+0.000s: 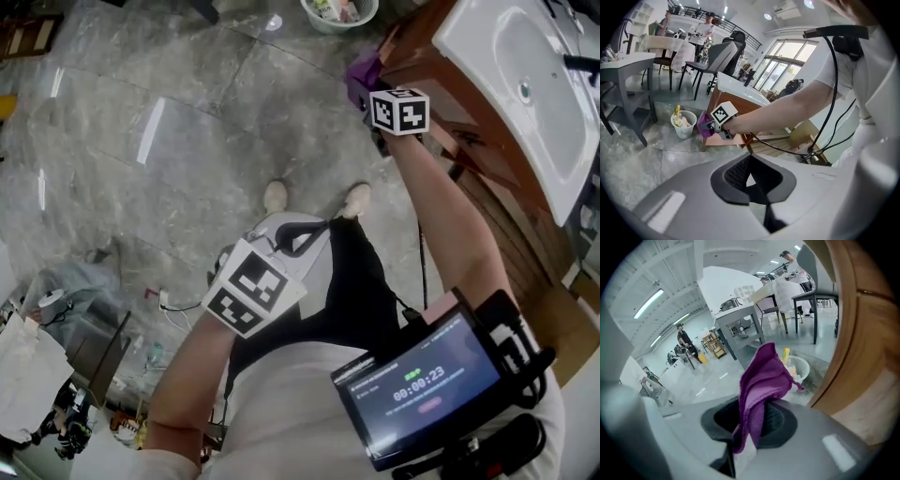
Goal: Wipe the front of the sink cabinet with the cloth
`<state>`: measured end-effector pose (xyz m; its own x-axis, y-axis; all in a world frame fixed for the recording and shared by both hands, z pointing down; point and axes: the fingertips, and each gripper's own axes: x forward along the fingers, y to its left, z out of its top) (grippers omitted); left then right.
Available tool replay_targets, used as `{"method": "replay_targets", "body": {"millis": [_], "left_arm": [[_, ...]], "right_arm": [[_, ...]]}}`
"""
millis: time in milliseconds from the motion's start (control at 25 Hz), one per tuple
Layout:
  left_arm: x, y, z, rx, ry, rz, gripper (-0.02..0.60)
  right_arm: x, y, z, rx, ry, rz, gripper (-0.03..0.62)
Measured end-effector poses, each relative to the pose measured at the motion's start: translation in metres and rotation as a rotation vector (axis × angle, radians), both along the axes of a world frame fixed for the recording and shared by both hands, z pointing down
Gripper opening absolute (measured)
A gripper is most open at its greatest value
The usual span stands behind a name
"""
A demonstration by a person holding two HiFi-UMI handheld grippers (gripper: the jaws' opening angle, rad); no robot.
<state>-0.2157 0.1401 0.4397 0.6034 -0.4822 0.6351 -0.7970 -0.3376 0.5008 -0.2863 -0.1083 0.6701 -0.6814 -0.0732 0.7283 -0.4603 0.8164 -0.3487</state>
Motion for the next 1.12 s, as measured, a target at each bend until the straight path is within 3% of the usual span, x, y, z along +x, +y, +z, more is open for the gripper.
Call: {"method": "replay_targets", "body": {"millis": [360,600,1120], "left_arm": [[0.007,0.002,-0.080,0.052,0.015,0.076,0.006],[0.029,0.008,-0.140,0.087,0.033,0.133,0.006],[0.092,0.053,-0.246,0.132,0.028,0.358,0.006]], "right_arm": [[0.103,0.092,-0.101,-0.052,-0.011,0.041,0.082],[0.169,0.155,-0.199,-0.012,-0.038,0.076,0.081],[0.258,0.237,-0.391,0.064,-0.206,0.304,0.082]]}}
